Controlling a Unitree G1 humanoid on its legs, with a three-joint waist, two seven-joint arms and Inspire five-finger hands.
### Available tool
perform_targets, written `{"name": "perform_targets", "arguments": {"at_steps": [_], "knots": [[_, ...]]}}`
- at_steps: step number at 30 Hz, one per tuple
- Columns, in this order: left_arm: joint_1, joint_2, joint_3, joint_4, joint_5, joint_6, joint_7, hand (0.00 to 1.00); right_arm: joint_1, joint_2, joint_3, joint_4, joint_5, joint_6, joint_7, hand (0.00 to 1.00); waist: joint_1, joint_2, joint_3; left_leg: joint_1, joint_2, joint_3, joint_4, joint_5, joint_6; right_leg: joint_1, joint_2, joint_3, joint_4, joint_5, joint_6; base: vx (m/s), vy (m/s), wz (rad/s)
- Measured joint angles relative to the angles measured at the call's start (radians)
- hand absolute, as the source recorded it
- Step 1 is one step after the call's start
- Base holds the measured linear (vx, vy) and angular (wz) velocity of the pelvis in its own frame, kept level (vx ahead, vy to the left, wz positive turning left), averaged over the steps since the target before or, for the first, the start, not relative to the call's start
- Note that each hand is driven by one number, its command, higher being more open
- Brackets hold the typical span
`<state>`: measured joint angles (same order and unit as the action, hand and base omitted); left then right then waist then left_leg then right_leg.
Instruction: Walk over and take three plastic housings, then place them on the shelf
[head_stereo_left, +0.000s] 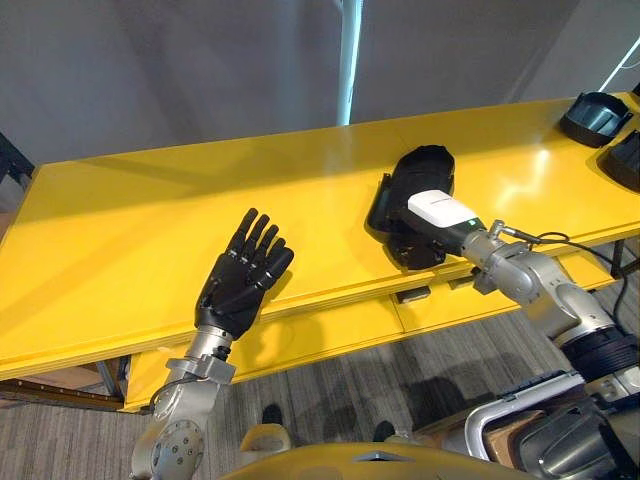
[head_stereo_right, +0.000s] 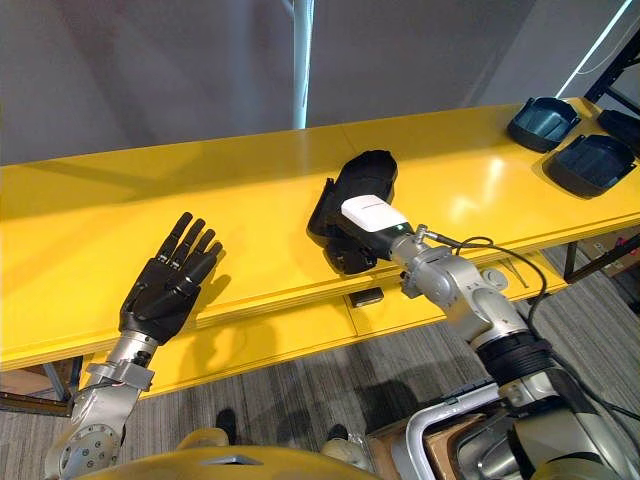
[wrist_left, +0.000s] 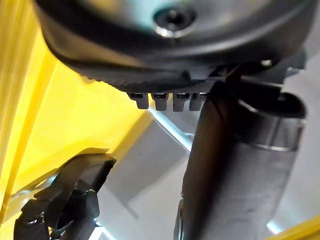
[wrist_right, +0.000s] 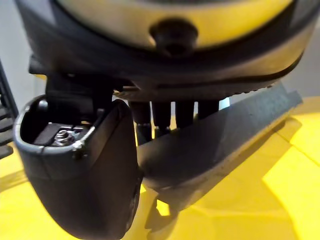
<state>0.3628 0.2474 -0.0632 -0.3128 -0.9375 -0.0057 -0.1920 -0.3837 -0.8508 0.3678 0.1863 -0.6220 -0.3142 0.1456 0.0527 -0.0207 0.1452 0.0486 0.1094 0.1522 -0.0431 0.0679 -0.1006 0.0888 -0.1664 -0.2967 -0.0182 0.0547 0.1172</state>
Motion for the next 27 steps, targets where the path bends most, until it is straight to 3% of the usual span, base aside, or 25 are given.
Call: {"name": "perform_targets", "arguments": {"at_steps": [11, 20, 27], "knots": [[0.000, 0.031, -0.017, 0.015, -0.004, -0.001, -0.024, 1.00, -0.085, -0.146, 0.093, 0.114, -0.130, -0.234, -0.268, 0.00, 0.020, 0.000, 0.000, 0.010, -0.004, -0.020, -0.039, 0.025, 0.000, 0.004, 0.001, -0.018, 0.000, 0.000, 0.000, -0.01, -0.006, 0.04], [-0.001, 0.041, -0.020, 0.073, -0.040, -0.002, -0.035, 1.00, -0.105, -0.120, 0.097, 0.118, -0.196, -0.316, -0.466, 0.00, 0.035, 0.016, 0.010, -0.009, -0.013, -0.048, -0.039, 0.032, 0.002, 0.002, -0.008, -0.047, 0.002, -0.001, 0.000, -0.02, -0.004, 0.10], [-0.002, 0.041, -0.021, 0.073, -0.042, -0.036, -0.037, 1.00, -0.105, -0.113, 0.143, 0.121, -0.198, -0.331, -0.473, 0.00, 0.037, 0.048, 0.033, -0.027, -0.012, -0.071, -0.037, 0.041, 0.003, -0.002, -0.006, -0.069, 0.005, -0.005, -0.003, -0.03, -0.015, 0.09]]}}
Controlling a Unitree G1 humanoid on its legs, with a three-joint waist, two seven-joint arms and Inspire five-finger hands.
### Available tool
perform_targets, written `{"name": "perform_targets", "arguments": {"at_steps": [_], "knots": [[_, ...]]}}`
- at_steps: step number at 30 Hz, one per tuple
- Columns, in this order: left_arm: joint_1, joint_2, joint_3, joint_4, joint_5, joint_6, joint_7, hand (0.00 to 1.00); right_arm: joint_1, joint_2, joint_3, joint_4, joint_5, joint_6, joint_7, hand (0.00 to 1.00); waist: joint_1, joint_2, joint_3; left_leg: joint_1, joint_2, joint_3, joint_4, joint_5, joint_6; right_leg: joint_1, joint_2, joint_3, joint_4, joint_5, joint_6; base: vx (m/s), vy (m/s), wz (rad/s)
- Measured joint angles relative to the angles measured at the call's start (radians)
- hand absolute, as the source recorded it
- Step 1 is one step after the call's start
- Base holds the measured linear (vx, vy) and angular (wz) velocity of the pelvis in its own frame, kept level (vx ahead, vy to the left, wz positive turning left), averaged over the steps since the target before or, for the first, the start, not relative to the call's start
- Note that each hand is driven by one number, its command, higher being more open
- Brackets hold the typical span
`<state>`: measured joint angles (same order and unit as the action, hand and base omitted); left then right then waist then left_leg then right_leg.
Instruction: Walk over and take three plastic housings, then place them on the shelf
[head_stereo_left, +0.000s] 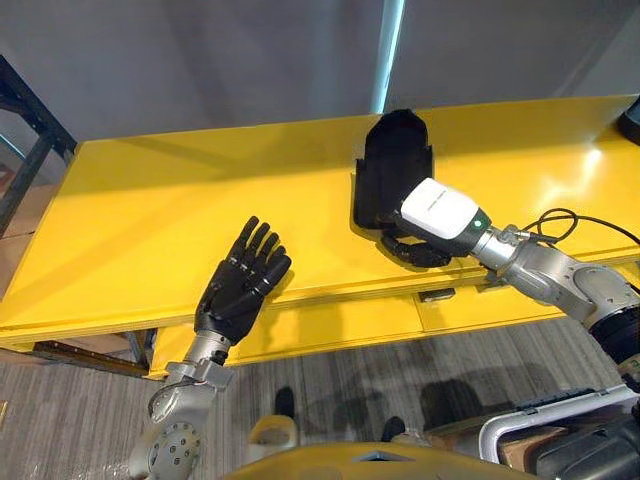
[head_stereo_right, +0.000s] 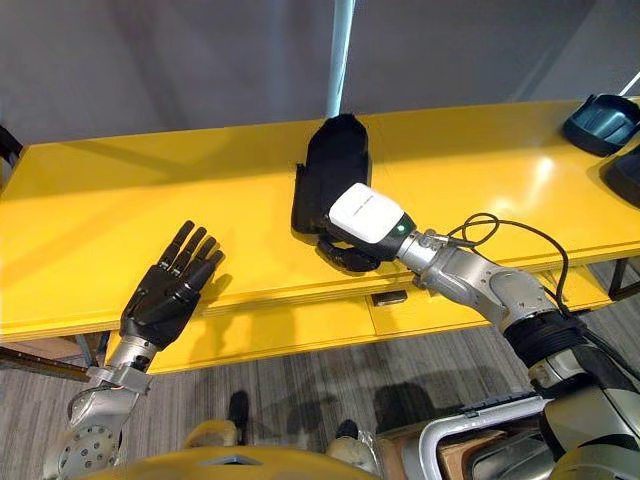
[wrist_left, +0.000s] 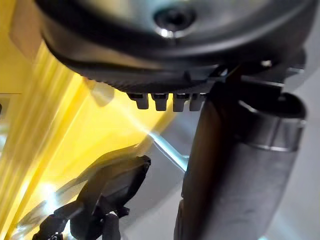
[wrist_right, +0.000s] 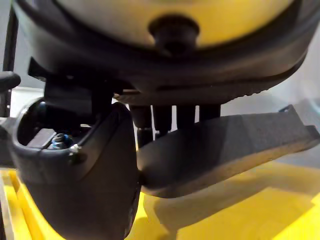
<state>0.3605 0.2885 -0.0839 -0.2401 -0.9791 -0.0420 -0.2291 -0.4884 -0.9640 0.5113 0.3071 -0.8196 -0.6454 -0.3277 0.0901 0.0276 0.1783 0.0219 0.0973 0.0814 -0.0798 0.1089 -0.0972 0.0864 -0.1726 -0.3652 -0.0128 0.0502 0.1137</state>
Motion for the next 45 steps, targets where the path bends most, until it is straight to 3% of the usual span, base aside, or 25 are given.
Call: {"name": "perform_targets", "arguments": {"at_steps": [5, 6, 22, 30, 35, 39, 45], "knots": [[-0.001, 0.000, 0.000, 0.000, 0.000, -0.002, 0.000, 1.00, -0.001, 0.038, 0.007, 0.013, 0.020, 0.006, 0.019, 0.00, -0.006, 0.005, 0.007, -0.013, 0.000, -0.001, 0.006, 0.000, 0.000, -0.018, -0.002, 0.003, 0.013, -0.005, 0.000, 0.00, 0.000, 0.00], [-0.001, 0.002, 0.000, 0.000, 0.000, -0.002, 0.000, 1.00, -0.001, 0.038, 0.007, 0.013, 0.031, 0.004, 0.028, 1.00, -0.007, 0.006, 0.011, -0.013, 0.000, -0.002, 0.007, 0.000, 0.000, -0.019, -0.003, 0.003, 0.019, -0.008, 0.000, 0.00, 0.000, 0.00], [-0.019, 0.034, 0.000, 0.000, -0.021, -0.072, -0.030, 1.00, -0.031, 0.024, 0.021, 0.040, 0.098, 0.022, 0.022, 1.00, -0.014, 0.016, 0.047, -0.040, 0.001, -0.004, 0.009, 0.007, 0.001, -0.066, -0.012, 0.003, 0.069, -0.031, -0.005, -0.01, -0.005, 0.00], [-0.009, 0.034, 0.001, -0.012, -0.034, -0.091, -0.060, 1.00, 0.194, 0.050, -0.204, -0.093, 0.095, 0.076, 0.006, 1.00, -0.016, 0.019, 0.059, -0.011, -0.001, 0.007, -0.002, 0.005, 0.001, -0.044, -0.013, 0.008, 0.064, -0.036, -0.002, 0.00, -0.005, -0.02], [0.010, 0.027, 0.007, -0.099, -0.028, -0.091, -0.067, 1.00, 0.317, 0.191, -0.431, -0.247, 0.122, 0.092, -0.022, 1.00, -0.046, 0.018, 0.056, 0.011, 0.004, 0.028, -0.003, -0.004, -0.003, -0.033, -0.008, 0.027, 0.057, -0.035, -0.001, 0.01, -0.016, -0.11], [0.007, 0.021, 0.032, -0.123, -0.011, -0.091, -0.066, 1.00, 0.356, 0.294, -0.503, -0.336, 0.185, 0.085, -0.052, 1.00, -0.069, 0.014, 0.032, 0.023, 0.012, 0.050, -0.003, -0.014, -0.007, -0.026, 0.001, 0.046, 0.042, -0.031, 0.003, 0.00, -0.021, -0.17], [-0.024, -0.017, 0.079, -0.122, 0.313, -0.088, 0.054, 1.00, 0.409, 0.458, -0.638, -0.373, 0.440, 0.111, -0.038, 1.00, -0.087, 0.003, -0.018, 0.044, 0.021, 0.071, -0.002, -0.022, -0.012, -0.012, 0.013, 0.068, 0.026, -0.024, 0.001, 0.01, -0.023, -0.10]]}}
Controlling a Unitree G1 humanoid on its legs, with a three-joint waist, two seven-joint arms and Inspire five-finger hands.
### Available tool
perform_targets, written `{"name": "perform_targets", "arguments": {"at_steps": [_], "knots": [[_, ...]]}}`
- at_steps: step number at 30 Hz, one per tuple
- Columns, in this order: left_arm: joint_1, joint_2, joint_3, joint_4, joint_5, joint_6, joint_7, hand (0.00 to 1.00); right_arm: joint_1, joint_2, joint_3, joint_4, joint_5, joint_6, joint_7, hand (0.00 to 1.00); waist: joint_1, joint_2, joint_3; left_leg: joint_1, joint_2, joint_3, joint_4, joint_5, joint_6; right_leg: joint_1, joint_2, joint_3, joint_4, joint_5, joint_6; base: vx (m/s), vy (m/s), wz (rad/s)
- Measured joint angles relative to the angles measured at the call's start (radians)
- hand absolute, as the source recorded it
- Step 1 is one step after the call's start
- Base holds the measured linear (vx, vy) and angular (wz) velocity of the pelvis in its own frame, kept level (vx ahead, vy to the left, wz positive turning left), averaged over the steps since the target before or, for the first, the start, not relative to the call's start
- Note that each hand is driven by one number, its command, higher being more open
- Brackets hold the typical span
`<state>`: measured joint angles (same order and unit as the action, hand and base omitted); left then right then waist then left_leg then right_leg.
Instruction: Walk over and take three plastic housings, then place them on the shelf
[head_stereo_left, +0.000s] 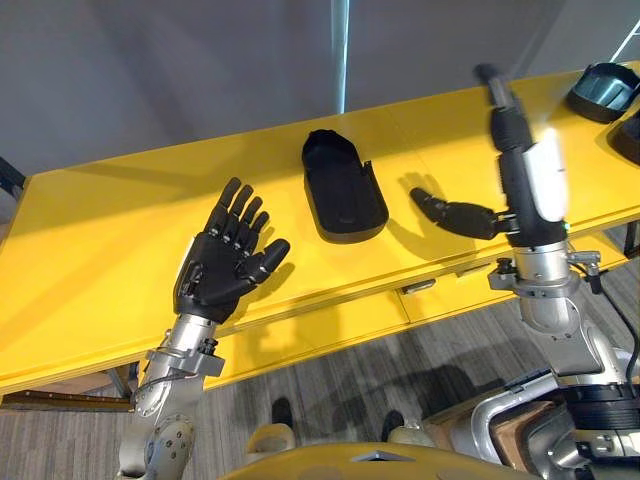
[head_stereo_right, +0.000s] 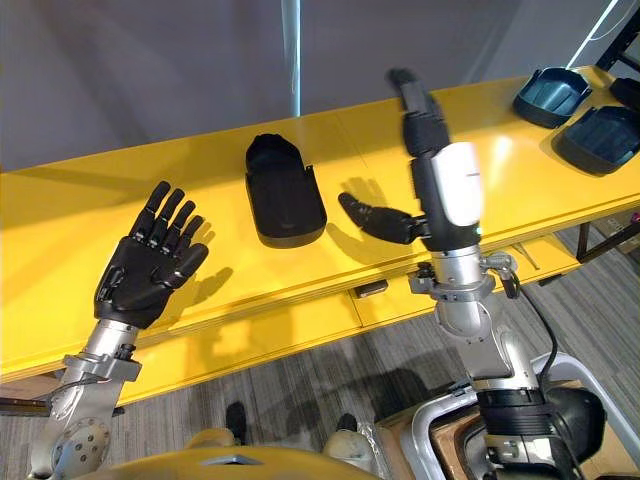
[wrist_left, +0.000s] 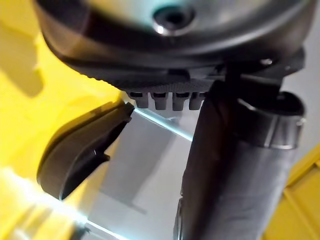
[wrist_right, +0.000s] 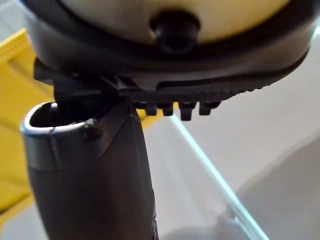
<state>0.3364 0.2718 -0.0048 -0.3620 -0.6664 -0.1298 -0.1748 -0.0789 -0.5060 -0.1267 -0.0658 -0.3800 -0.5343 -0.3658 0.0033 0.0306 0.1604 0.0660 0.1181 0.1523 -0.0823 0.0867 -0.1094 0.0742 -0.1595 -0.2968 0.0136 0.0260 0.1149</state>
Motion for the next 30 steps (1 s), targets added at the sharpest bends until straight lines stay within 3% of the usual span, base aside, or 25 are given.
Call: {"name": "perform_targets", "arguments": {"at_steps": [4, 6, 14, 21, 25, 30], "knots": [[0.000, -0.001, 0.025, 0.003, 0.208, 0.014, 0.075, 1.00, 0.085, 0.090, -0.082, -0.069, 0.127, 0.043, 0.013, 1.00, -0.010, 0.006, -0.007, 0.014, 0.001, 0.029, 0.000, -0.009, 0.000, -0.003, 0.000, 0.027, -0.001, 0.001, 0.001, -0.03, 0.004, -0.21], [0.000, -0.026, 0.037, 0.004, 0.277, 0.035, 0.103, 1.00, 0.153, 0.146, -0.101, -0.120, 0.175, 0.061, 0.021, 1.00, -0.034, 0.010, -0.016, 0.013, 0.001, 0.039, 0.004, -0.014, 0.000, -0.008, 0.000, 0.037, -0.003, 0.002, 0.001, 0.00, 0.000, -0.19], [-0.090, -0.081, -0.026, 0.163, 0.373, 0.091, 0.243, 1.00, 0.232, 0.297, -0.106, -0.142, 0.356, 0.076, 0.004, 1.00, -0.082, 0.024, -0.029, -0.040, 0.012, 0.096, 0.052, -0.037, -0.001, -0.085, 0.008, 0.103, 0.006, 0.016, -0.005, -0.01, 0.000, -0.22], [-0.258, -0.102, -0.017, 0.277, 0.403, 0.056, 0.436, 1.00, 0.230, 0.309, -0.083, -0.142, 0.358, 0.076, 0.013, 1.00, -0.089, 0.050, 0.019, -0.094, 0.015, 0.119, 0.081, -0.041, 0.000, -0.162, 0.008, 0.140, 0.040, 0.022, -0.010, -0.04, 0.002, -0.12], [-0.338, -0.102, -0.008, 0.335, 0.403, 0.044, 0.546, 1.00, 0.226, 0.309, -0.076, -0.142, 0.383, 0.076, 0.020, 1.00, -0.094, 0.048, 0.048, -0.093, 0.014, 0.137, 0.081, -0.043, 0.001, -0.173, 0.008, 0.159, 0.039, 0.025, -0.013, -0.02, 0.010, -0.12], [-0.360, -0.096, 0.012, 0.347, 0.444, 0.043, 0.616, 1.00, 0.223, 0.309, -0.074, -0.143, 0.398, 0.076, 0.037, 1.00, -0.111, 0.045, 0.069, -0.096, 0.014, 0.149, 0.100, -0.056, 0.003, -0.178, 0.008, 0.178, 0.038, 0.030, -0.008, 0.02, 0.008, -0.10]]}}
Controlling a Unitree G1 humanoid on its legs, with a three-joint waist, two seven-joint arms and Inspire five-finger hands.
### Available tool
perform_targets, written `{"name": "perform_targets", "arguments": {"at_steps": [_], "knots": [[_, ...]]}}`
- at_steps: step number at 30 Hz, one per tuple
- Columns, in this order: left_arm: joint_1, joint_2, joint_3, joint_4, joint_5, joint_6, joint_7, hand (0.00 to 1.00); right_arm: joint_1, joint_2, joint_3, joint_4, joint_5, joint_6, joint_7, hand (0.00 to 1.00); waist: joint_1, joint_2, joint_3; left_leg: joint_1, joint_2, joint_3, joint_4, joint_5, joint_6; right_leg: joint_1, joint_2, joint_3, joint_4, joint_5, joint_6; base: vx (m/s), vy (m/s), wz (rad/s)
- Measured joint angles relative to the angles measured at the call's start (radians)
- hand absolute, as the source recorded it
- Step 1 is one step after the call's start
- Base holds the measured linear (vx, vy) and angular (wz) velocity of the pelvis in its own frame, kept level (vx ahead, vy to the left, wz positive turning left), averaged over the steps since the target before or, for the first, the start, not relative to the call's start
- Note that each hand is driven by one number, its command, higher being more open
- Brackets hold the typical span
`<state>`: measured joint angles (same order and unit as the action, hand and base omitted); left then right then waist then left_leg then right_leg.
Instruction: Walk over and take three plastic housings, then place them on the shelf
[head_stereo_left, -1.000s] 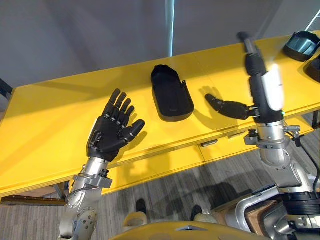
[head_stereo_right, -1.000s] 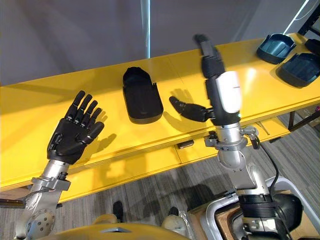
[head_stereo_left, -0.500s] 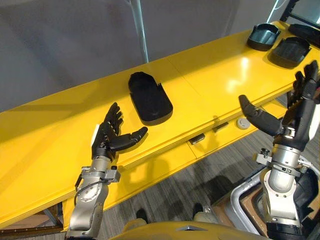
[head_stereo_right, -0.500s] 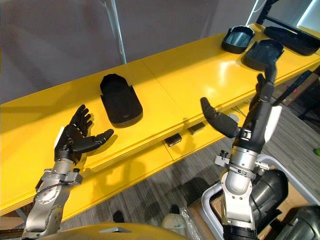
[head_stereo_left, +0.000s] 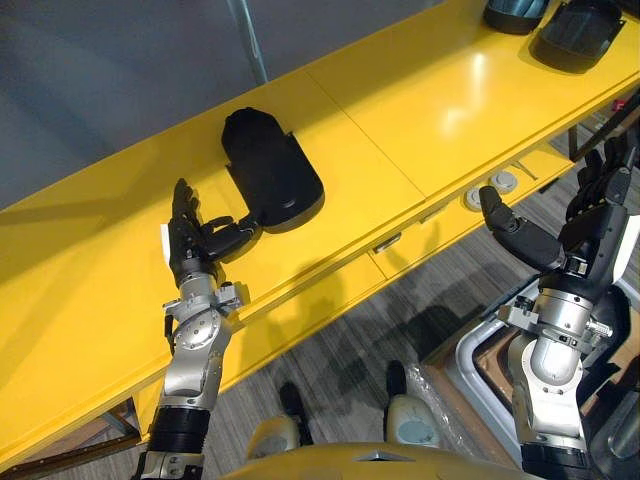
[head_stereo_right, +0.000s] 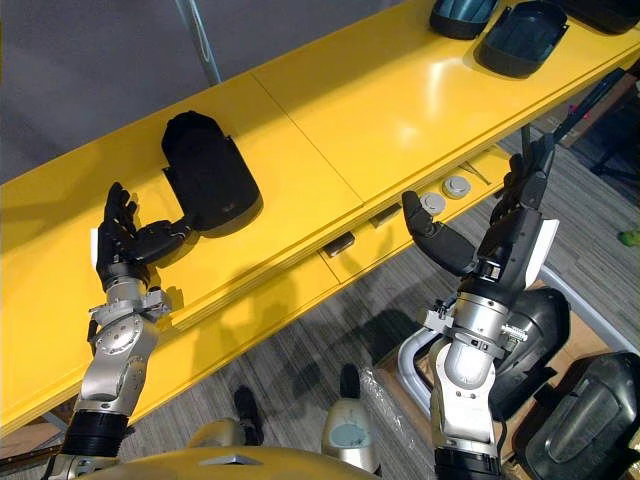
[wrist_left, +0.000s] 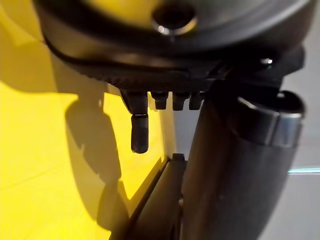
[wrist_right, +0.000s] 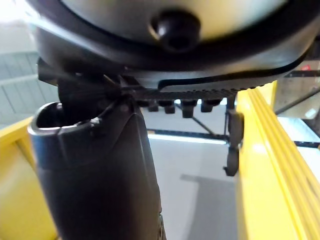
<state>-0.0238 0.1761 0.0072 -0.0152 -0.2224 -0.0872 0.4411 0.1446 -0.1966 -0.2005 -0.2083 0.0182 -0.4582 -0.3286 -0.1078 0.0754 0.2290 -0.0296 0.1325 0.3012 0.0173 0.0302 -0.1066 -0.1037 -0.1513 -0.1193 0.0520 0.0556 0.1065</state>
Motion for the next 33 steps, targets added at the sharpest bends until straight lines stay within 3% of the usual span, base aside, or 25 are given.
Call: {"name": "perform_targets", "arguments": {"at_steps": [7, 25, 30, 33], "knots": [[-0.067, 0.014, 0.008, 0.047, 0.007, 0.000, 0.037, 1.00, 0.000, 0.001, 0.000, -0.006, 0.039, 0.000, 0.038, 1.00, -0.012, 0.000, 0.024, 0.003, 0.001, 0.015, 0.035, -0.029, 0.002, 0.007, -0.002, 0.021, 0.001, 0.001, 0.001, 0.02, 0.012, -0.08], [-0.048, 0.015, 0.013, 0.036, 0.008, -0.008, 0.054, 1.00, 0.005, 0.010, 0.040, -0.007, 0.045, 0.000, 0.095, 1.00, -0.028, 0.010, 0.041, 0.021, 0.001, 0.018, 0.046, -0.039, 0.003, 0.028, -0.003, 0.024, 0.002, -0.001, 0.002, 0.00, 0.002, -0.01], [0.060, -0.028, 0.012, -0.170, 0.033, -0.007, 0.049, 1.00, 0.045, 0.044, 0.085, -0.084, 0.036, 0.000, 0.143, 1.00, -0.029, 0.010, 0.041, 0.029, 0.001, -0.002, 0.046, -0.039, 0.003, 0.050, -0.004, 0.002, -0.002, -0.004, 0.002, 0.01, -0.001, 0.10], [0.106, -0.048, 0.012, -0.312, 0.064, -0.042, 0.040, 1.00, 0.043, 0.037, 0.147, -0.083, 0.020, 0.015, 0.190, 1.00, -0.006, 0.010, 0.041, 0.050, 0.001, -0.021, 0.044, -0.039, 0.002, 0.084, -0.006, -0.020, -0.003, -0.011, 0.003, -0.01, -0.001, 0.17]]}}
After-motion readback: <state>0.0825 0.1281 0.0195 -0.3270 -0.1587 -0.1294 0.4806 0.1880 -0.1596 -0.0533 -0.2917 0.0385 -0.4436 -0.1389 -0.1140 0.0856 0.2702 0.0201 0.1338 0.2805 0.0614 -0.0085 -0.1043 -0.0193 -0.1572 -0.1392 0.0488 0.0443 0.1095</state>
